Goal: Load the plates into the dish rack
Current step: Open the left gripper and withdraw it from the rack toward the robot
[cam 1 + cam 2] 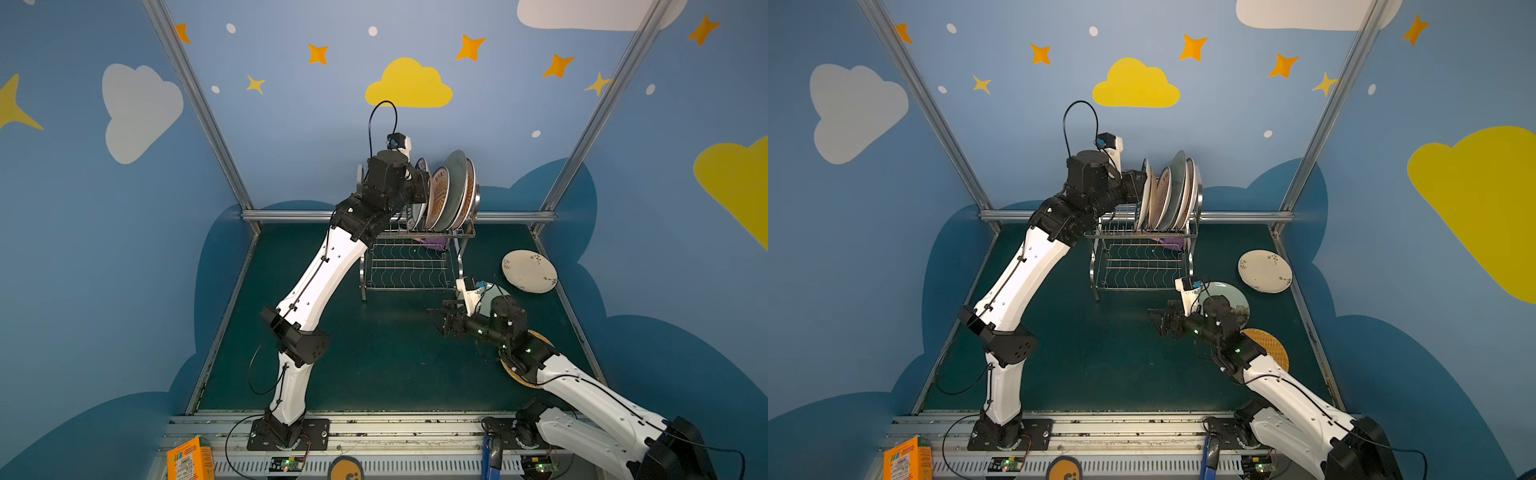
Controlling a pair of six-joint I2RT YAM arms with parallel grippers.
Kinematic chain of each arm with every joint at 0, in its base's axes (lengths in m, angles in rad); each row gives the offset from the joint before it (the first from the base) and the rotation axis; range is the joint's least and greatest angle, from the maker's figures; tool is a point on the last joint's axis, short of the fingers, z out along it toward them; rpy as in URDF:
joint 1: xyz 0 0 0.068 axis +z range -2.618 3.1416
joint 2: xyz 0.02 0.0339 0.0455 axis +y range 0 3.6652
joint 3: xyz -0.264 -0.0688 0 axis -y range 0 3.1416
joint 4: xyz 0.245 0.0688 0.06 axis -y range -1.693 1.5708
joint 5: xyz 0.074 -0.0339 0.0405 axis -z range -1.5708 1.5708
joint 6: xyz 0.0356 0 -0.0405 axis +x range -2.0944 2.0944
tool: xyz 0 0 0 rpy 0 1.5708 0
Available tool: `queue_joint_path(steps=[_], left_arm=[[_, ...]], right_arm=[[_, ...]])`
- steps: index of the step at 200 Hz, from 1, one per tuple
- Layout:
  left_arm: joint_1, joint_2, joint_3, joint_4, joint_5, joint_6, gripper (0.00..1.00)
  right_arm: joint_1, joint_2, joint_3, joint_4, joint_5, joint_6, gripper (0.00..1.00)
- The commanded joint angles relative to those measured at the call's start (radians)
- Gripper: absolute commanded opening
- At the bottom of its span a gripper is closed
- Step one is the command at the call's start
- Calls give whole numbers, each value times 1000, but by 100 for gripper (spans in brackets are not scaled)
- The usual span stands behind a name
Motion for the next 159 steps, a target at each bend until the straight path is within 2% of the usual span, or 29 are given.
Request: queue_joint_path(steps=[1,39,64,111,137,159], left_arm=[[8,-29,22,-43,31,-9,32],[17,-118,-28,-62,135,-40,39],[21,-225,-130,-64,210,-66,54],[45,-581,-608,108,327,-101,99],[66,-812,-893,168,403,-117,100],[67,-1012,-1138,222,494,-127,100]], right_arm=[[6,7,33,-6,2,-12,90],[7,7,36,-20,14,-23,90],[7,7,42,-36,37,-23,90],[6,-22,44,-78,127,-7,90],[-7,-75,55,-143,188,-15,90],[-35,-120,86,-300,224,28,90]])
